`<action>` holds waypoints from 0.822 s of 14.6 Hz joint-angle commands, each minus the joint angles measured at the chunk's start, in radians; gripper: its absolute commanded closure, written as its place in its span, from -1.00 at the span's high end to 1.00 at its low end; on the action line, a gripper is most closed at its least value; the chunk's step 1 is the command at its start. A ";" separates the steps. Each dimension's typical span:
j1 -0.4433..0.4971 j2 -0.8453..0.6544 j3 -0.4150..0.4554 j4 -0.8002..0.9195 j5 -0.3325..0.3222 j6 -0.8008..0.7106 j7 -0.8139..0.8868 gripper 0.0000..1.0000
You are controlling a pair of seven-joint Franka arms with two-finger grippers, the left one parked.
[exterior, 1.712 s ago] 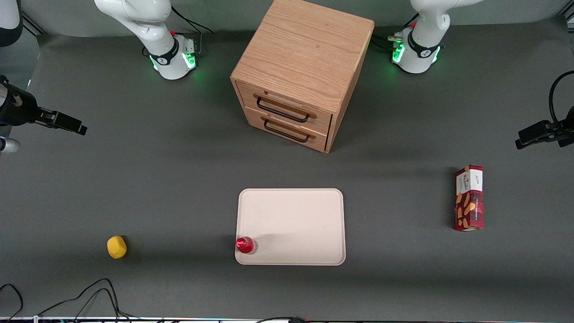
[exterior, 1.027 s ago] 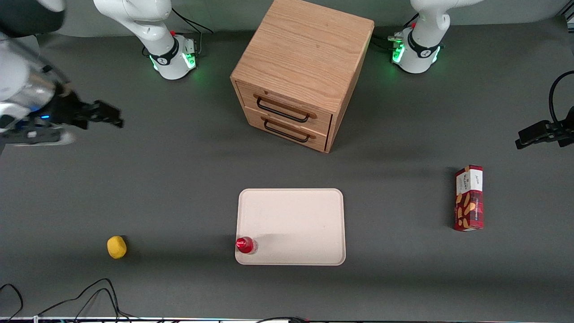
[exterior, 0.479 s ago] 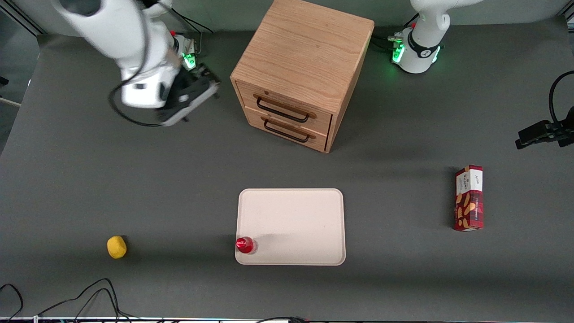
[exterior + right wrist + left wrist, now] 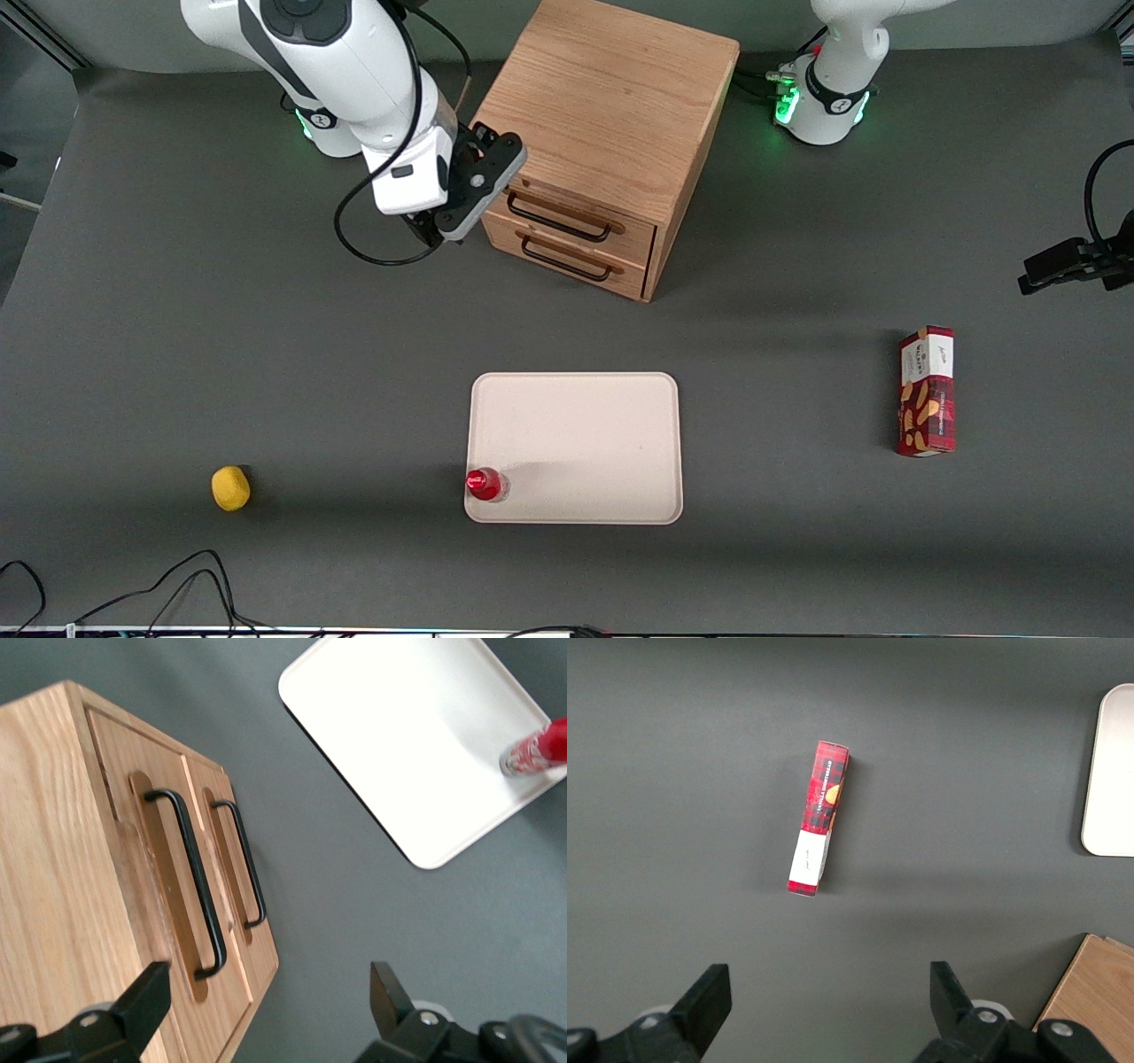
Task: Open upper drawer
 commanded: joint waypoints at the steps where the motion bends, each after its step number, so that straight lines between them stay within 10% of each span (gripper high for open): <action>1: 0.011 0.045 0.033 0.020 -0.007 0.041 -0.034 1.00; 12: 0.040 0.169 0.053 -0.054 -0.008 0.041 -0.042 1.00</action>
